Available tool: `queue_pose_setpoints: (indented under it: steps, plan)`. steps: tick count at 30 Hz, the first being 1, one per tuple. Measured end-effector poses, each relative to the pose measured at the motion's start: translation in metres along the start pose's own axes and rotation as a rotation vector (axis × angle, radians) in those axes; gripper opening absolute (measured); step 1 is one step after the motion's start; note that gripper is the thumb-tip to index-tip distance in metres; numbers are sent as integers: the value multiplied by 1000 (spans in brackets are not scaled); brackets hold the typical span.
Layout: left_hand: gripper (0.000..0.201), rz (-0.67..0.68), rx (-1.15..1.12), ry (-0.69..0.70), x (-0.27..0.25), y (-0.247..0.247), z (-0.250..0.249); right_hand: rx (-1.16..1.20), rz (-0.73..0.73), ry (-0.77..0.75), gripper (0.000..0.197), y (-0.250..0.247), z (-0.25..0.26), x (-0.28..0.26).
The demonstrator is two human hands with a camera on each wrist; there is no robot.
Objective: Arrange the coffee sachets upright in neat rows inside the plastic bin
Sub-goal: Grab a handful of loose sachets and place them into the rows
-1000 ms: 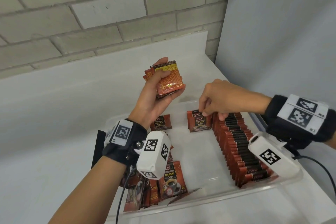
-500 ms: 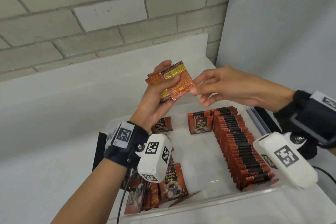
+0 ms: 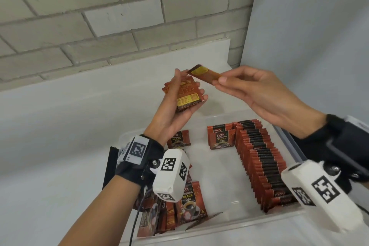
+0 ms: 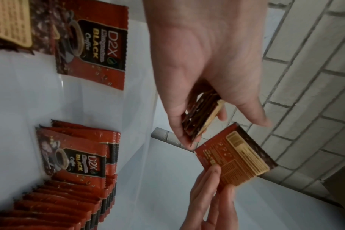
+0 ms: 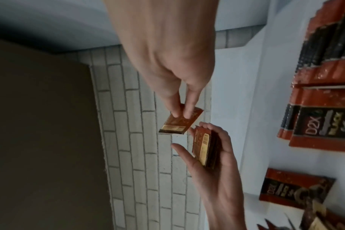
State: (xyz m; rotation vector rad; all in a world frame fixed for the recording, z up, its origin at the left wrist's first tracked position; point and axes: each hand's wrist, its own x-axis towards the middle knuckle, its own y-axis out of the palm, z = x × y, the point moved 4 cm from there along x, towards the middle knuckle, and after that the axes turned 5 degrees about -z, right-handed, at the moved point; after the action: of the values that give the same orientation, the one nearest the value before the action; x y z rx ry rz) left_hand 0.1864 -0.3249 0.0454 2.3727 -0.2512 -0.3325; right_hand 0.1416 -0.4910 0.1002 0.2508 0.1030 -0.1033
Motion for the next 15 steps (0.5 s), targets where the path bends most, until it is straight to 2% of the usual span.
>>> queue_pose_setpoints:
  steps: [4, 6, 11, 15]
  plan:
    - [31, 17, -48, -10, -2, 0, 0, -359, -51, -150, 19, 0, -5, -3]
    - [24, 69, -42, 0, -3, 2, 0, -368, -42, -152, 19, 1, -7, -3]
    - [44, 106, 7, 52, -3, 2, -2, -346, -25, -127, 17, 0, -8, -4]
    - [47, 125, 6, 65, -4, 3, -1, -216, -45, -40, 36, -1, -5, -3]
